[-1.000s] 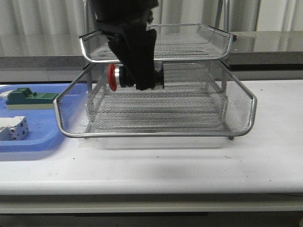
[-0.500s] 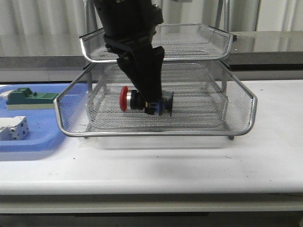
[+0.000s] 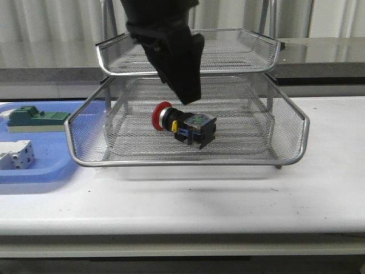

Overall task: Place button on rack with both arms
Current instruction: 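Carry the button over the pulled-out middle tray and lower it, then open the left gripper and withdraw it upward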

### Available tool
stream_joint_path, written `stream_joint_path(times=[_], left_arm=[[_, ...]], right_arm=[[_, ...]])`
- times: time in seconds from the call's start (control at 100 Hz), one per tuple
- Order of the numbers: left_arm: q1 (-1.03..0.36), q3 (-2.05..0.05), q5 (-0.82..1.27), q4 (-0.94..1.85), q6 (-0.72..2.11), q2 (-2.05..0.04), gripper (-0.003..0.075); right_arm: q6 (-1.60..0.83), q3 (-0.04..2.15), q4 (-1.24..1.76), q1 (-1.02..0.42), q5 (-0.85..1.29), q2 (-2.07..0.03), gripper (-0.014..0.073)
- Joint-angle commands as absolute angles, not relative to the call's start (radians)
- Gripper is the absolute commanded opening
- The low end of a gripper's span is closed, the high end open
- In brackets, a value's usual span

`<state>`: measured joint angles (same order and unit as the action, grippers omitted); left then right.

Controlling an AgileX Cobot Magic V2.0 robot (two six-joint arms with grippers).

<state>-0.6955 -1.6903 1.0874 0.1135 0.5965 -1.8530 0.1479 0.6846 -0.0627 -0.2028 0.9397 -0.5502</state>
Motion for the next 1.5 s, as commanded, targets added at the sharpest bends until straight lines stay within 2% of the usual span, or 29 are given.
stream_joint_path(times=[0.0, 0.2, 0.4, 0.56, 0.77, 1.08, 1.49], left_arm=[[-0.676, -1.729, 1.083, 0.124, 0.567, -1.750, 0.0494], [-0.566, -1.729, 1.136, 0.124, 0.508, -1.641, 0.0494], [-0.375, -1.686, 1.136, 0.175, 0.499, -1.513, 0.0494], [-0.198, -1.567, 1.097, 0.248, 0.499, -1.393, 0.0494], [-0.033, -1.293, 0.899, 0.335, 0.499, -1.173, 0.0494], [0.017, -0.817, 0.469, 0.441, 0.499, -0.778, 0.0493], [0.017, -0.393, 0.258, 0.524, 0.499, -0.370, 0.0493]], right_arm=[[0.146, 0.720, -0.080, -0.204, 0.885, -0.552, -0.0068], [0.146, 0.720, -0.080, -0.204, 0.885, -0.552, -0.0068], [0.146, 0.720, -0.080, -0.204, 0.885, -0.552, -0.0068], [0.146, 0.720, -0.080, -0.204, 0.885, -0.552, -0.0068], [0.146, 0.720, -0.080, -0.204, 0.885, -0.552, -0.0068], [0.146, 0.720, -0.080, -0.204, 0.885, -0.552, -0.0068], [0.146, 0.720, -0.080, -0.204, 0.885, -0.552, -0.0068]])
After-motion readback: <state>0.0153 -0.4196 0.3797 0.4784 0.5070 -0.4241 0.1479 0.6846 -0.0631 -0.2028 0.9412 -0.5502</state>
